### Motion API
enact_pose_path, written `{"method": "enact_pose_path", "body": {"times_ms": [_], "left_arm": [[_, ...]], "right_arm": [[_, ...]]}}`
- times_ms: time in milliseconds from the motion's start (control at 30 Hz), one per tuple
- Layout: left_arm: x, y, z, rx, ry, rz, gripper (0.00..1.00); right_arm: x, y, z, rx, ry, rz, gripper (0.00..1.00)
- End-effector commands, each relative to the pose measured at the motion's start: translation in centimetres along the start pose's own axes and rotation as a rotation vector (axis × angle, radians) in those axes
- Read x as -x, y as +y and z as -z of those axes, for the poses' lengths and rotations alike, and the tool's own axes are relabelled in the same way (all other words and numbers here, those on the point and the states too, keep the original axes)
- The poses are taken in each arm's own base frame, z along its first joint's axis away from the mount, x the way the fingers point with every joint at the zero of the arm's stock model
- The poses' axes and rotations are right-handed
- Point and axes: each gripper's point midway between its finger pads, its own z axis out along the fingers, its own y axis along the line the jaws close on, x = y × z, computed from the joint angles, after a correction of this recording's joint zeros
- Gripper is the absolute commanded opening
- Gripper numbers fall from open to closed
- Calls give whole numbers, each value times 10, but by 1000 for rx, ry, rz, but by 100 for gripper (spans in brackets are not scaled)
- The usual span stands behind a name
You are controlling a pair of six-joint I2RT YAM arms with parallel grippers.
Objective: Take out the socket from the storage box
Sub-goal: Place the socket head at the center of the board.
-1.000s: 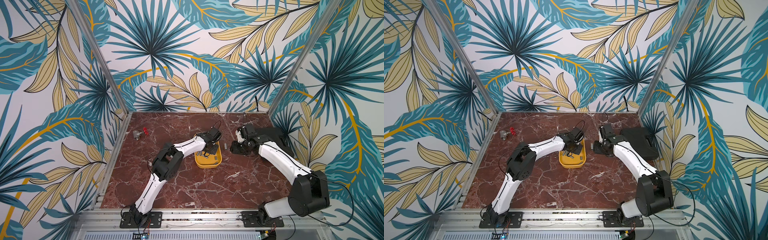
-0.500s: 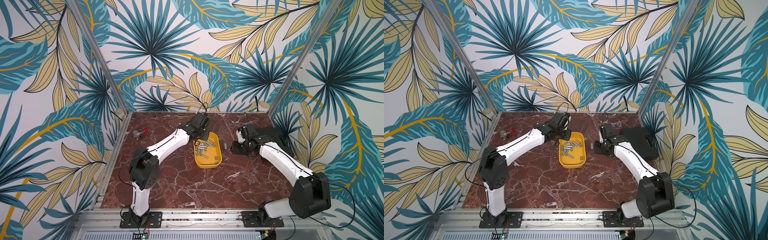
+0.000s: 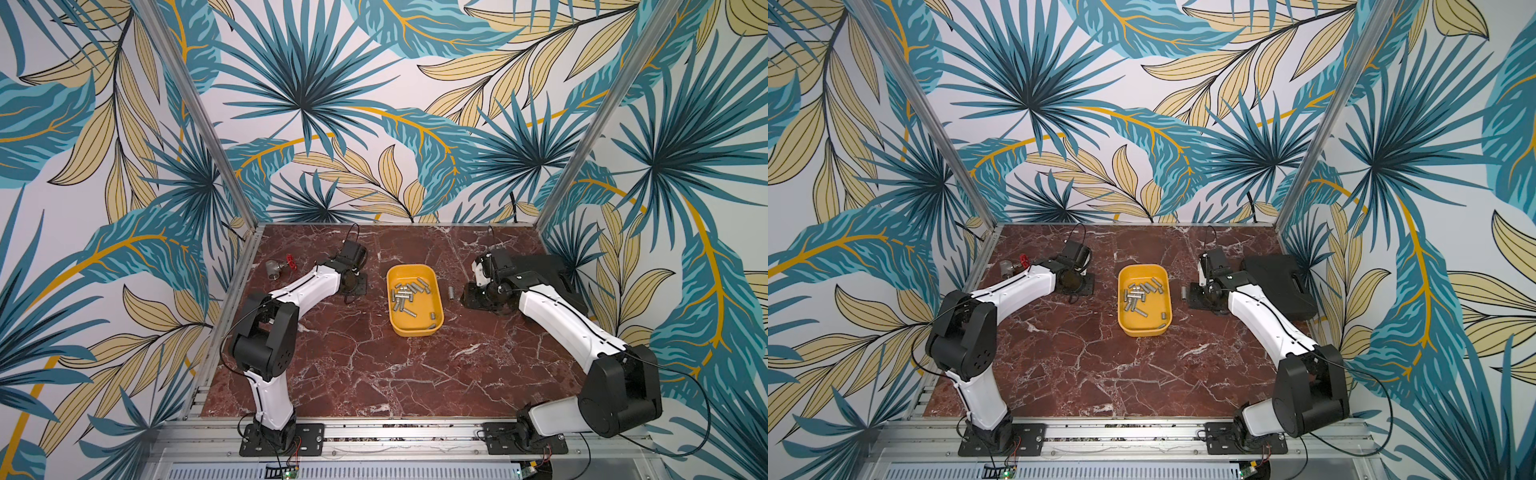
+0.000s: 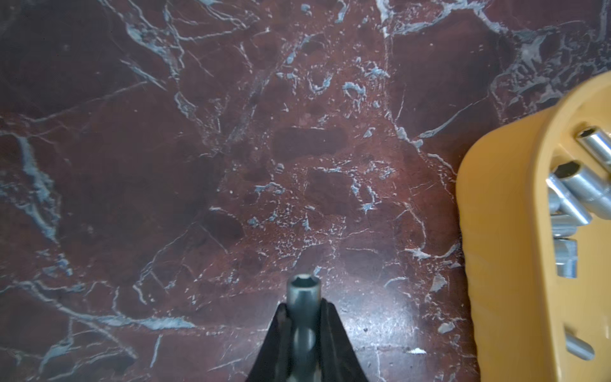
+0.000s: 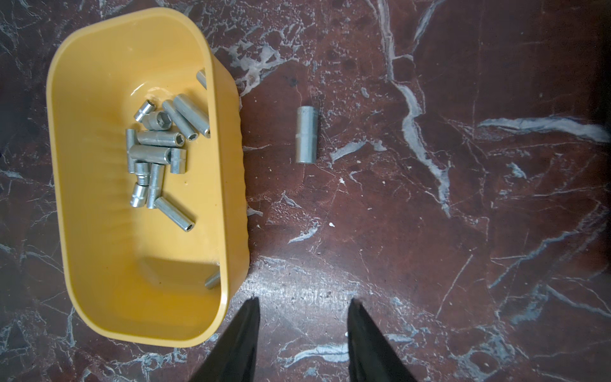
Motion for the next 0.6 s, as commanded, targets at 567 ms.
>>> {"method": "enact_pose_path", "body": {"times_ms": [567], "left_arm": [[-24,10,-44,10,92,34,13]], "right_arm": [[-8,-3,1,-4,13,-2,46]]}}
